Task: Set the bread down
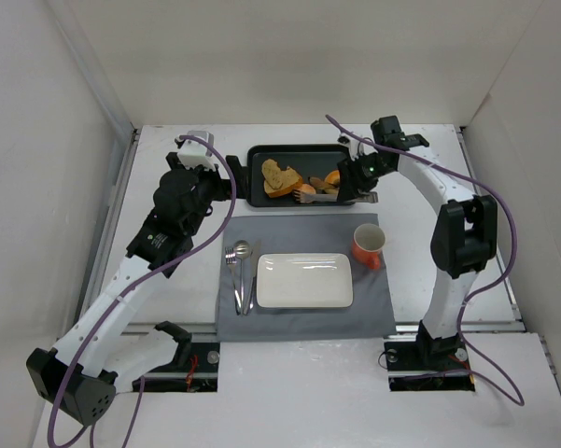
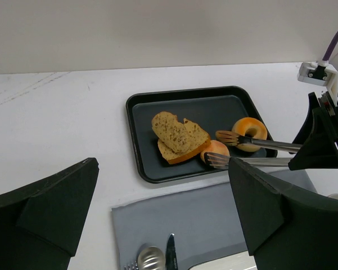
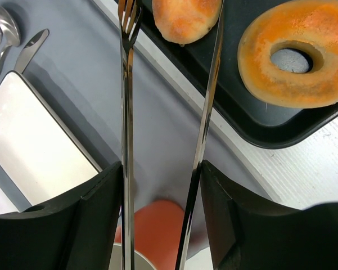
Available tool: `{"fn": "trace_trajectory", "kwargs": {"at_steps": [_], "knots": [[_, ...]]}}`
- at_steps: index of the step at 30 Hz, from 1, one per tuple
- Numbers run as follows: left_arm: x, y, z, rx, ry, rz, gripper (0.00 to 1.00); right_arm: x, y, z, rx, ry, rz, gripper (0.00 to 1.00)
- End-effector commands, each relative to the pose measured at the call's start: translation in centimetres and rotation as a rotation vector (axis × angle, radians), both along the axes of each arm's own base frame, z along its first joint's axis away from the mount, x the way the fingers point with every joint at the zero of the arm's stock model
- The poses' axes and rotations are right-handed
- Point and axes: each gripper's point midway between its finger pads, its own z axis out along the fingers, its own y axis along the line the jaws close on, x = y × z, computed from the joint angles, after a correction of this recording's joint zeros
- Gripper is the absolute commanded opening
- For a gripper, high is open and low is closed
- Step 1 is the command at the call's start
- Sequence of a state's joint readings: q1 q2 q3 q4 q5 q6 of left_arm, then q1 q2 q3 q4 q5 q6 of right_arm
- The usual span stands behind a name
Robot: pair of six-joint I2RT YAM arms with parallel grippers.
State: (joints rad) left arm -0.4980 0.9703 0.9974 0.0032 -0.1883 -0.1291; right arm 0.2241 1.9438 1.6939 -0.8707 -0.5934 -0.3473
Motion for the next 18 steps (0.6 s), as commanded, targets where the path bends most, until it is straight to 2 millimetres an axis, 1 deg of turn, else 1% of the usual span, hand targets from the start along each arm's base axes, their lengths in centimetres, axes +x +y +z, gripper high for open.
{"fn": "trace_trajectory", "kwargs": {"at_steps": [1,2,5,6,7,8,10,11,12,13,14,15,16,18], "knots": [[-0.4,0.1,3.1,-0.044,-0.084,0.003,1.00,0.9,0.6,1.7,0.017,-0.044,0.007,0.60],[-0.4,0.1,3.1,-0.044,-0.084,0.003,1.00,0.9,0.6,1.3,0.015,-0.036,0.007,0.60],[-0.4,0.1,3.1,-0.044,-0.084,0.003,1.00,1.1,0.6,1.6,0.017,-0.044,0.007,0.60],[-0.4,0.1,3.1,-0.044,-0.084,0.003,1.00,0.9,0.5,1.5,0.007,-0.036,0.003,0.60],[-0.4,0.1,3.1,-0.044,-0.084,0.003,1.00,0.8,0.8,1.5,0.007,-0.036,0.012,0.62],[-0.4,0.1,3.1,-0.044,-0.084,0.003,1.00,1.0,0.9,1.4,0.007,-0.037,0.012,0.62],[-0.4,0.1,3.1,-0.044,-0.084,0.003,1.00,0.9,0.7,1.3,-0.003,-0.030,0.008,0.62],[-0.6,0.2,3.4,-0.048,-0.092,0.003,1.00,1.1,0.8,1.6,-0.001,-0.039,0.008,0.62],[-0.6,0.2,3.4,-0.048,-0.092,0.003,1.00,0.9,1.2,1.2,-0.003,-0.030,0.019,0.62],[-0.6,0.2,3.4,-0.048,-0.092,0.003,1.00,1.0,1.0,1.1,-0.013,-0.033,0.013,0.62],[-0.6,0.2,3.4,-0.048,-0.092,0.003,1.00,0.8,1.4,1.1,-0.013,-0.033,0.023,0.62],[-0.6,0.2,3.4,-0.048,-0.092,0.003,1.00,1.1,1.3,1.3,-0.019,-0.044,0.018,0.62],[-0.6,0.2,3.4,-0.048,-0.092,0.003,1.00,0.9,1.3,0.9,-0.024,-0.025,0.019,0.62],[-0.6,0.2,3.4,-0.048,-0.092,0.003,1.00,0.9,1.7,1.2,-0.022,-0.033,0.028,0.62]]}}
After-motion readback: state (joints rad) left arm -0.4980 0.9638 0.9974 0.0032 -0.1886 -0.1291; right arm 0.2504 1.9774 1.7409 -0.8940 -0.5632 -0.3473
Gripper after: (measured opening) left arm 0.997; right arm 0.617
